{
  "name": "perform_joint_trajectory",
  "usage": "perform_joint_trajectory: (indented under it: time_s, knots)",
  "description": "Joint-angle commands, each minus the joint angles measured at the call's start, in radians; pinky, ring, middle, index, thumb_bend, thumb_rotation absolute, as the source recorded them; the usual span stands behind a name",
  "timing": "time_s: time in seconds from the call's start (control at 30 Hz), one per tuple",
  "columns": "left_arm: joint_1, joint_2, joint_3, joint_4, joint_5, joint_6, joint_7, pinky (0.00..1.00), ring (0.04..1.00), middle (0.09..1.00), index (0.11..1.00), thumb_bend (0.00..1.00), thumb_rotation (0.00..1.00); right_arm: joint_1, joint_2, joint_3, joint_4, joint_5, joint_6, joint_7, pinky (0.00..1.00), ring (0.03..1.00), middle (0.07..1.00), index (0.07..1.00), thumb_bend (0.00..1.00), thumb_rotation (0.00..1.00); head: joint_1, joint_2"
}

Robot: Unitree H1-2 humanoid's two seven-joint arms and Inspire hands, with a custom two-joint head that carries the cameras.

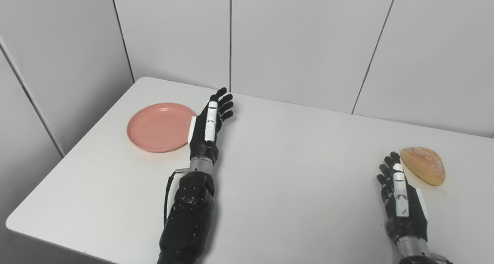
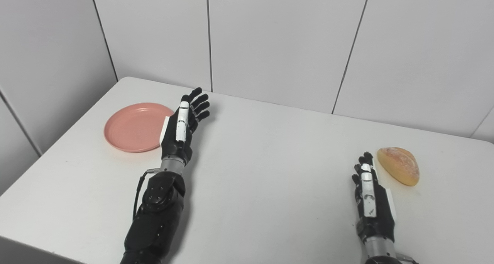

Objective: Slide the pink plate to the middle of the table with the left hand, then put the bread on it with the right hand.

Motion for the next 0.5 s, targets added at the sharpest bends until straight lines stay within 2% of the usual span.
perform_joint_trajectory:
  time_s: [0.0, 0.17, 0.33, 0.47]
  knots:
    - [-0.055, 0.018, 0.015, -0.04, -0.004, -0.038, 0.026, 0.77, 0.804, 0.801, 0.786, 0.53, 1.0, -0.01, 0.005, -0.006, -0.005, 0.006, -0.051, 0.006, 1.0, 1.0, 1.0, 1.0, 0.53, 0.94, 0.003, 0.002]
    - [-0.068, 0.057, 0.054, -0.043, 0.013, -0.038, 0.063, 0.79, 0.795, 0.783, 0.767, 0.6, 1.0, -0.01, 0.001, -0.011, -0.005, 0.016, -0.042, 0.014, 1.0, 1.0, 1.0, 1.0, 0.53, 0.93, 0.008, 0.002]
    - [-0.074, 0.094, 0.094, -0.034, 0.025, -0.055, 0.106, 0.76, 0.782, 0.771, 0.755, 0.65, 1.0, -0.005, -0.003, -0.005, -0.023, 0.012, -0.021, 0.016, 1.0, 1.0, 1.0, 1.0, 0.54, 0.93, 0.01, 0.002]
    - [-0.071, 0.127, 0.11, -0.034, 0.038, -0.067, 0.132, 0.76, 0.782, 0.772, 0.752, 0.66, 1.0, -0.007, -0.003, -0.007, -0.017, 0.009, -0.037, 0.015, 1.0, 1.0, 1.0, 1.0, 0.52, 0.92, 0.01, 0.002]
